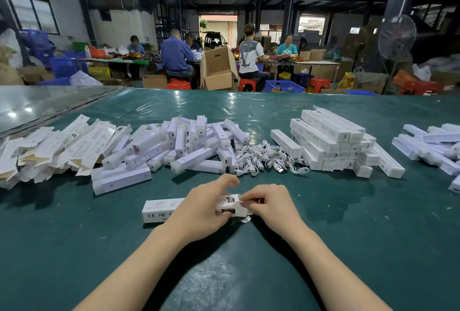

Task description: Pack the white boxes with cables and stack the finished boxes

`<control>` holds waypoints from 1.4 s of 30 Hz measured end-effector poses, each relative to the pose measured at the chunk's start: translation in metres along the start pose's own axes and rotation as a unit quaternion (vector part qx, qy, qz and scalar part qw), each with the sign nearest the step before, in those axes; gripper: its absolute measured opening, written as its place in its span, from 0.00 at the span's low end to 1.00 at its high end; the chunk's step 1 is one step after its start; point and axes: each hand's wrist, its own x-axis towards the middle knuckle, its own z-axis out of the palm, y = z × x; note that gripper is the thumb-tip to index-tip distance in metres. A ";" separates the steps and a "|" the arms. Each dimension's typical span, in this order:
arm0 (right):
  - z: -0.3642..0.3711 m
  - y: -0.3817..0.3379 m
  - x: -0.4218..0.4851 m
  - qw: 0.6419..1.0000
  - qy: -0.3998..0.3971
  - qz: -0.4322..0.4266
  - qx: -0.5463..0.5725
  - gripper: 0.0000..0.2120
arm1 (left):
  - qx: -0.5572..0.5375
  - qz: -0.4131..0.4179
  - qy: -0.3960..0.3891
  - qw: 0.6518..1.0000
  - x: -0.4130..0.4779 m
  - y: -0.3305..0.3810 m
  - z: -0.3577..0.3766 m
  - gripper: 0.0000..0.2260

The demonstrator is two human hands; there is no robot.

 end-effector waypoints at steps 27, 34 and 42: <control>0.001 -0.003 -0.004 0.991 -0.093 0.021 0.091 0.14 | 0.045 -0.006 0.008 0.999 0.002 0.001 0.000 0.20; 0.011 -0.006 -0.006 1.000 -0.009 -0.022 -0.016 0.13 | 0.168 -0.021 0.047 0.984 0.005 0.003 0.008 0.14; 0.011 -0.007 -0.003 0.994 -0.060 -0.022 -0.083 0.03 | 0.193 0.008 0.064 0.979 0.001 0.006 0.004 0.21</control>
